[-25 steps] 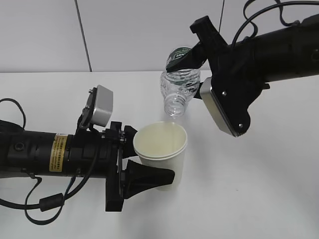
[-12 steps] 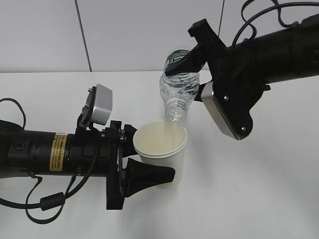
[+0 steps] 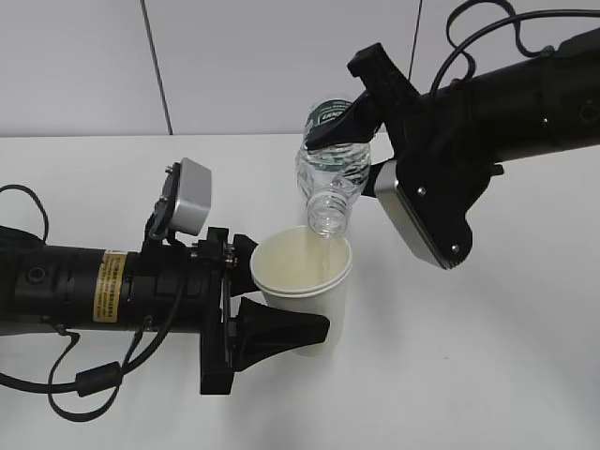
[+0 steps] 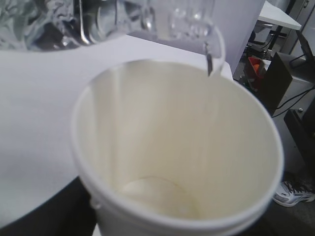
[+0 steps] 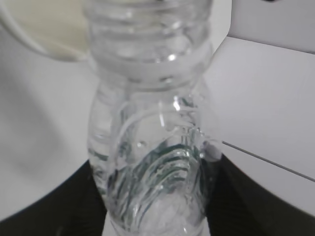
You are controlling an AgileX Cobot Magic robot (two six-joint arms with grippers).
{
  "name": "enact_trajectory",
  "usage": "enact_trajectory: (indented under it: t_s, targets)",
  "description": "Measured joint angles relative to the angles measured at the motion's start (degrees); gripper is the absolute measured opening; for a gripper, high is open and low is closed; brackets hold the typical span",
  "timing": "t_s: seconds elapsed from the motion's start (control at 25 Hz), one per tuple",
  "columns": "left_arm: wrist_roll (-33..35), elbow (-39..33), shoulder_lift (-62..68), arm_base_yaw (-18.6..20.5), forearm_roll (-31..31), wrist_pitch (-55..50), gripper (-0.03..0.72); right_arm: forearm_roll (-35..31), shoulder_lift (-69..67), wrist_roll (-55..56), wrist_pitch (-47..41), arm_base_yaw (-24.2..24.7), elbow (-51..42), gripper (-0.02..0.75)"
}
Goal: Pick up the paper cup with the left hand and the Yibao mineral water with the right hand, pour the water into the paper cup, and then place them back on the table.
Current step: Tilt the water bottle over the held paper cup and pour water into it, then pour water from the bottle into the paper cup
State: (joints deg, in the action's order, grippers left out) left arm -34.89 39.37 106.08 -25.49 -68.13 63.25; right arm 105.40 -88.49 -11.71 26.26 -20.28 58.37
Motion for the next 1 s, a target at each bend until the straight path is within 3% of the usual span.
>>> enact_trajectory:
  t_s: [1.0]
  targets:
    - [0.0,0.0,0.0,0.0,0.0,0.0,0.435,0.0,-0.1,0.0,0.0,0.0,0.0,0.428]
